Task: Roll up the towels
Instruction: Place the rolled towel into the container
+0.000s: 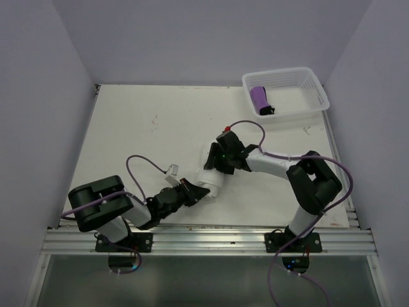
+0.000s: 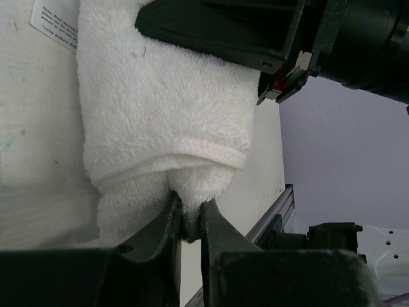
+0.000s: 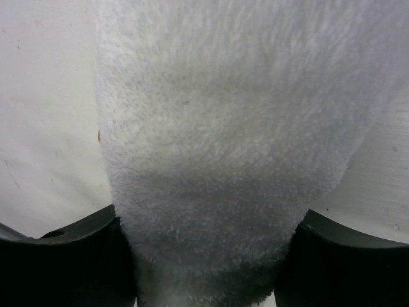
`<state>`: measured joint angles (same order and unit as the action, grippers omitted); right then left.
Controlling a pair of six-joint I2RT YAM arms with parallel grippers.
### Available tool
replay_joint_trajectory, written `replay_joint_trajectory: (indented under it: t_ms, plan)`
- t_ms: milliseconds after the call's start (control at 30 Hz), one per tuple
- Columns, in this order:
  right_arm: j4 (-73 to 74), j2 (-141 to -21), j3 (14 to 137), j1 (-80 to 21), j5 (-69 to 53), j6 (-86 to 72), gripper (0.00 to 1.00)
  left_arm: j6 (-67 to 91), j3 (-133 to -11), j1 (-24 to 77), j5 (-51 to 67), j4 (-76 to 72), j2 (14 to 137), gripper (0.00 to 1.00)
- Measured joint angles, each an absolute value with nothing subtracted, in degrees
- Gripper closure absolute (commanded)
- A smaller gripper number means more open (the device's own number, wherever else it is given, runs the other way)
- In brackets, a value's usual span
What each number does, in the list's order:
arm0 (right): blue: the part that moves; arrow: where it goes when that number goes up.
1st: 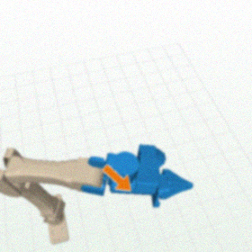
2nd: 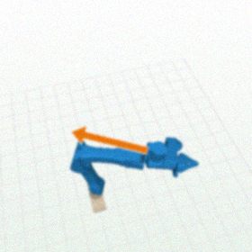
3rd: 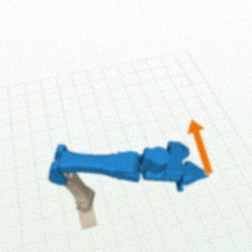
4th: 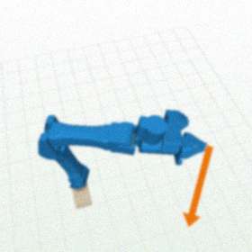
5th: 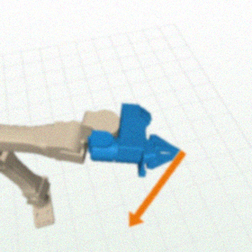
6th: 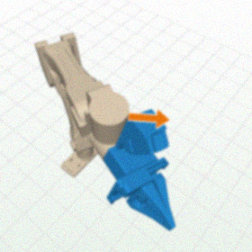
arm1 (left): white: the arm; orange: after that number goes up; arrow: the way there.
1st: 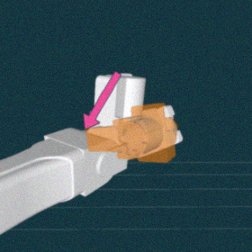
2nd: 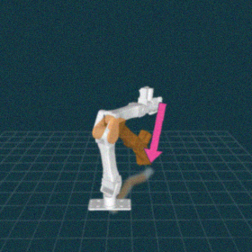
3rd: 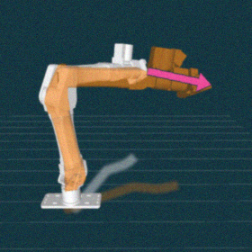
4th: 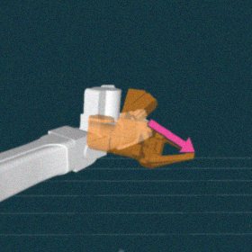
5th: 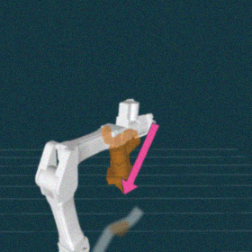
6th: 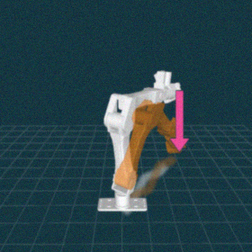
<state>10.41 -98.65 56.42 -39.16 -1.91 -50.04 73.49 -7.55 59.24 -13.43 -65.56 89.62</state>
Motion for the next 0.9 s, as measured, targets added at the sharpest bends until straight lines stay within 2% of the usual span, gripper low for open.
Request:
replay_joint_trajectory:
  t_ms: [167,200,300,567,767,900]
  plan:
    - [13.1,-99.8,58.9,-40.4,0.4,-48.7,0.57,73.3,-7.9,59.2,-13.4,-64.6,89.4,0.78]
    - [13.5,-100.1,59.4,-40.5,0.6,-48.5,0.63,73.3,-8.0,59.2,-13.3,-64.2,89.2,0.73]
    - [15.0,-100.9,60.8,-40.8,0.9,-47.7,0.71,72.8,-8.1,59.2,-12.8,-62.7,88.4,0.62]
    - [18.2,-102.7,64.9,-40.9,1.6,-44.2,0.83,70.5,-8.1,59.4,-11.9,-51.4,81.0,0.32]
    - [20.6,-104.2,68.2,-40.9,2.2,-40.6,0.89,67.0,-9.3,59.4,-13.9,-36.8,70.8,0.23]
    - [22.0,-105.0,69.7,-40.9,2.3,-38.4,0.98,64.2,-11.6,59.4,-15.9,-27.9,65.2,0.20]
